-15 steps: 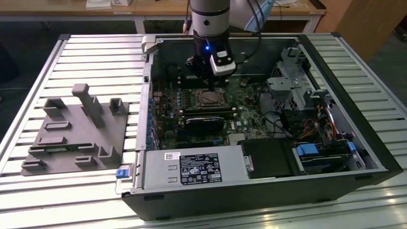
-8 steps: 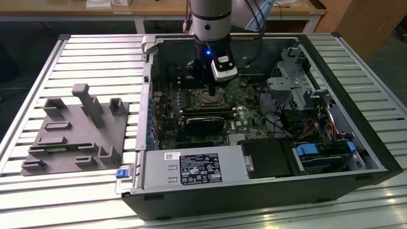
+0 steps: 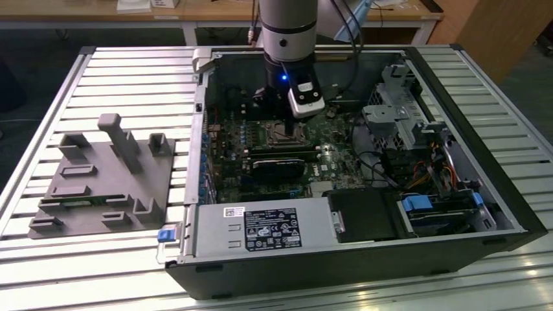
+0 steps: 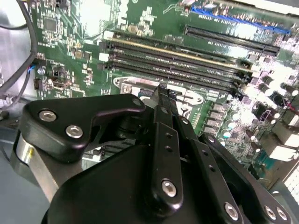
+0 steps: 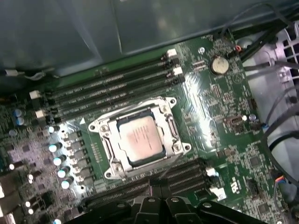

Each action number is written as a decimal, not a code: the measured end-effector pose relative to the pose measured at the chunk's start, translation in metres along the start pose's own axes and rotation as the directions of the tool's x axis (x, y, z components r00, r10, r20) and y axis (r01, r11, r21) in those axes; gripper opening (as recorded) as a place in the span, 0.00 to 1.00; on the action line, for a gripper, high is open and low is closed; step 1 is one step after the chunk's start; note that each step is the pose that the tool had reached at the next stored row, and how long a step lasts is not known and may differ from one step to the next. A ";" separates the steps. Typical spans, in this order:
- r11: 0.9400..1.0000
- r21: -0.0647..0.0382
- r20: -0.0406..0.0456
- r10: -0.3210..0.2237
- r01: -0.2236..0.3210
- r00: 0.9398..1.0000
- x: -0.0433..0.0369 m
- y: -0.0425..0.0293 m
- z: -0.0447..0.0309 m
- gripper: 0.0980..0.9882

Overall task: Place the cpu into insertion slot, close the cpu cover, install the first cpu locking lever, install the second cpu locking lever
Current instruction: 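Install the second cpu locking lever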

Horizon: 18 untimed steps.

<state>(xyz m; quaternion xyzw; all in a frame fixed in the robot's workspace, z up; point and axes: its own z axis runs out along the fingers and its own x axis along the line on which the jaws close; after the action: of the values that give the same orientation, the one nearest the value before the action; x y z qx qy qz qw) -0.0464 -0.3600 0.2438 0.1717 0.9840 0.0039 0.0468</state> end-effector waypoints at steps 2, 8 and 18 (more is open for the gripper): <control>1.000 0.000 0.000 -0.002 0.002 1.000 -0.0006 -0.0017 0.0002 0.01; 0.998 -0.005 -0.001 -0.056 0.056 0.998 -0.0003 -0.0031 0.0026 0.01; 0.997 -0.009 -0.002 -0.083 0.083 0.997 0.0063 -0.0080 0.0088 0.01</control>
<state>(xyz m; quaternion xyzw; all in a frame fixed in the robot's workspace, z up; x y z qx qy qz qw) -0.0542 -0.3655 0.2343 0.1306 0.9903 0.0064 0.0465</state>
